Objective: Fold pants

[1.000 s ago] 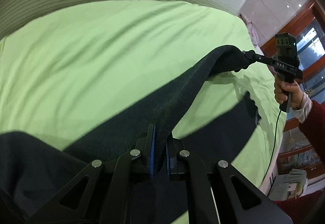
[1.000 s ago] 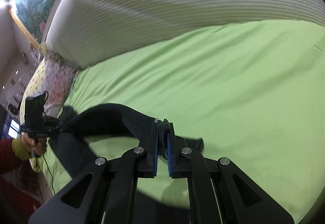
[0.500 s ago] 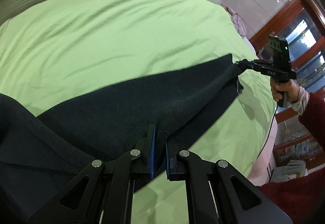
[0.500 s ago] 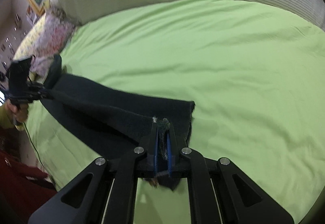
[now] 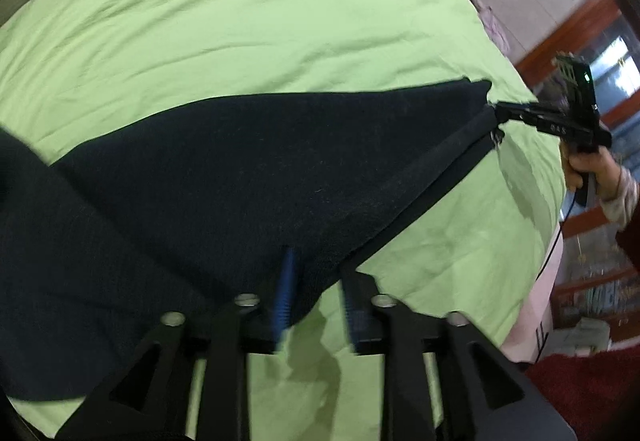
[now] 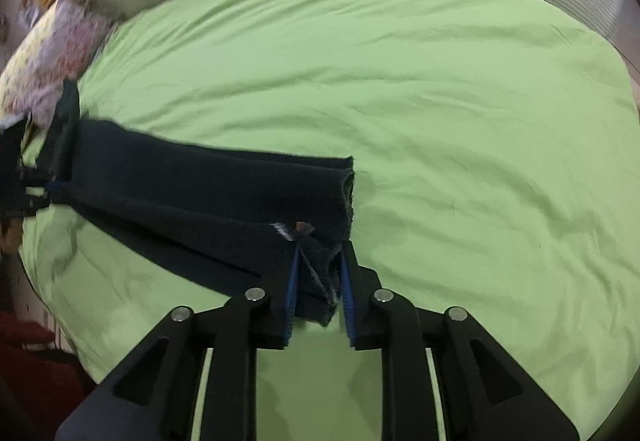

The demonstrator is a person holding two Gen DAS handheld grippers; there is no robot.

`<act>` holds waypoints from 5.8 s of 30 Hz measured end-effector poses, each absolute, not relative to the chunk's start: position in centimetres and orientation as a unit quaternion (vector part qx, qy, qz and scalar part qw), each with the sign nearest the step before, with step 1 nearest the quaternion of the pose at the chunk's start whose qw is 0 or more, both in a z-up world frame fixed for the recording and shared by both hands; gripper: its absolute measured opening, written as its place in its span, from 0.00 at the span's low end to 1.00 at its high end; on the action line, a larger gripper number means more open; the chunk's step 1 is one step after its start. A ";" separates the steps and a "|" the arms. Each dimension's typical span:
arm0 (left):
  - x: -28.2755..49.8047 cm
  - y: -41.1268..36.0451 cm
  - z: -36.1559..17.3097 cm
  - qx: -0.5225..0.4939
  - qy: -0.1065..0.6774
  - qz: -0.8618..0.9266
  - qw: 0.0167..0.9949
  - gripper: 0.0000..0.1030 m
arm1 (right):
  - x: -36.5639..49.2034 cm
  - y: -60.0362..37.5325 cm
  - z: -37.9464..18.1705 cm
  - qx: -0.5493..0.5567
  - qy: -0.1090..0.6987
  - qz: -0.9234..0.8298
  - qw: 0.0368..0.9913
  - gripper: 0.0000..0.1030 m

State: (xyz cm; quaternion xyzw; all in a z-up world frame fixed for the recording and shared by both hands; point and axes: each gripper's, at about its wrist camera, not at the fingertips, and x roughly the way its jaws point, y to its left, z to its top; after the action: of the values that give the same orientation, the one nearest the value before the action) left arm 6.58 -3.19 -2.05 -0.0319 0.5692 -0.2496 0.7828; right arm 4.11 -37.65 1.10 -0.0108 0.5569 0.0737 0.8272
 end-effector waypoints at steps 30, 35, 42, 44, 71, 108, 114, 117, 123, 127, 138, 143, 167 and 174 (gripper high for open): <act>19.1 15.7 2.0 -0.157 0.597 0.198 0.761 0.69 | 8.0 -8.7 -1.9 0.057 0.539 0.343 0.767 0.48; 19.2 16.6 0.2 -0.163 0.601 0.210 0.754 0.27 | 8.7 -5.7 -4.3 0.045 0.562 0.354 0.746 0.48; 14.9 21.8 1.3 -0.259 0.545 0.173 0.778 0.06 | 8.5 -3.2 -4.7 -0.020 0.559 0.370 0.741 0.06; 12.7 23.3 2.0 -0.285 0.527 0.162 0.784 0.05 | 8.2 -3.1 -3.7 -0.026 0.550 0.379 0.744 0.06; -4.4 26.4 -2.5 -0.455 0.435 0.136 0.765 0.08 | 5.9 1.6 -2.9 -0.169 0.568 0.398 0.701 0.12; -2.5 31.6 -4.3 -0.433 0.474 0.192 0.743 0.62 | 18.9 0.3 -7.7 -0.074 0.630 0.333 0.698 0.37; -1.0 31.5 -4.5 -0.432 0.456 0.170 0.759 0.37 | 19.0 -0.1 -7.1 -0.088 0.628 0.339 0.695 0.16; -1.3 31.8 -3.5 -0.452 0.434 0.142 0.766 0.19 | 18.7 -0.4 -5.0 -0.091 0.609 0.344 0.708 0.14; -3.4 31.2 1.9 -0.454 0.376 0.085 0.804 0.18 | 18.4 -1.1 -0.6 -0.105 0.556 0.345 0.749 0.08; -3.3 30.9 2.3 -0.429 0.378 0.074 0.817 0.18 | 18.8 -0.5 -1.5 -0.127 0.550 0.324 0.759 0.08; -1.3 31.7 -0.5 -0.328 0.455 0.122 0.819 0.35 | 19.7 -0.7 -4.1 -0.096 0.570 0.228 0.783 0.18; -2.2 31.8 3.4 -0.303 0.424 0.129 0.844 0.46 | 17.9 -5.5 -0.6 -0.017 0.553 0.212 0.805 0.23; 13.4 -1.2 4.6 -0.077 0.543 -0.244 0.800 0.60 | -2.0 -31.5 3.2 0.236 0.488 -0.039 0.839 0.46; 15.2 -12.3 3.7 0.012 0.560 -0.340 0.755 0.63 | -4.0 -35.5 1.9 0.286 0.472 -0.080 0.830 0.48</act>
State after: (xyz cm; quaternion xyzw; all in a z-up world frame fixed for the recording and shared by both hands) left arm 15.22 -12.34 3.69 0.0121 0.5601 -0.3397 0.7555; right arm -4.03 -35.54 1.94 0.2859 0.4722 -0.0800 0.8300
